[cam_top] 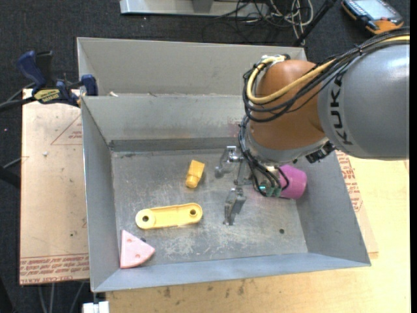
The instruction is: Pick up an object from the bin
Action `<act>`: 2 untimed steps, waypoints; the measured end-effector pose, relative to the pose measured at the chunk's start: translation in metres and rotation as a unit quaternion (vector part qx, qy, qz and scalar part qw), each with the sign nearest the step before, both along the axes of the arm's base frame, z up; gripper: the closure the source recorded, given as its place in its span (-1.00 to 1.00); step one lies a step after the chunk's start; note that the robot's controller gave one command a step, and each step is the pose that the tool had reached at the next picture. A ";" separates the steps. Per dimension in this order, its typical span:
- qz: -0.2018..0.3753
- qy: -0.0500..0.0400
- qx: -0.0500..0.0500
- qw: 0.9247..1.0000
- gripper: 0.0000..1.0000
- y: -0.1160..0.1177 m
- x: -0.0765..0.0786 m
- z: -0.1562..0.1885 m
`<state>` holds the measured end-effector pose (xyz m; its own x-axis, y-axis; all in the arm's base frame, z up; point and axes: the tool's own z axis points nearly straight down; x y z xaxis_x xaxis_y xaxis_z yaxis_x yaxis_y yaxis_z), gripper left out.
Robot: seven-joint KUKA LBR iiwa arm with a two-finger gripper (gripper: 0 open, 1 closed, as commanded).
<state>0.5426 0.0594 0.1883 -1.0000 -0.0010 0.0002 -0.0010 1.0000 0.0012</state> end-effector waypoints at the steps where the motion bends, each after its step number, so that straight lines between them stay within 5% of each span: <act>1: -0.001 0.000 0.000 1.000 -1.00 0.000 0.000 0.000; 2: 0.006 -0.004 0.000 1.000 -1.00 0.031 -0.013 -0.040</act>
Offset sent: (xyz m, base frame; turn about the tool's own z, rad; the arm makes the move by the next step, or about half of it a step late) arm -0.0264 0.0543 -0.0706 -0.0244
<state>0.5292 0.0901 0.1484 -0.9999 -0.0126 -0.0085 -0.0126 0.9999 0.0005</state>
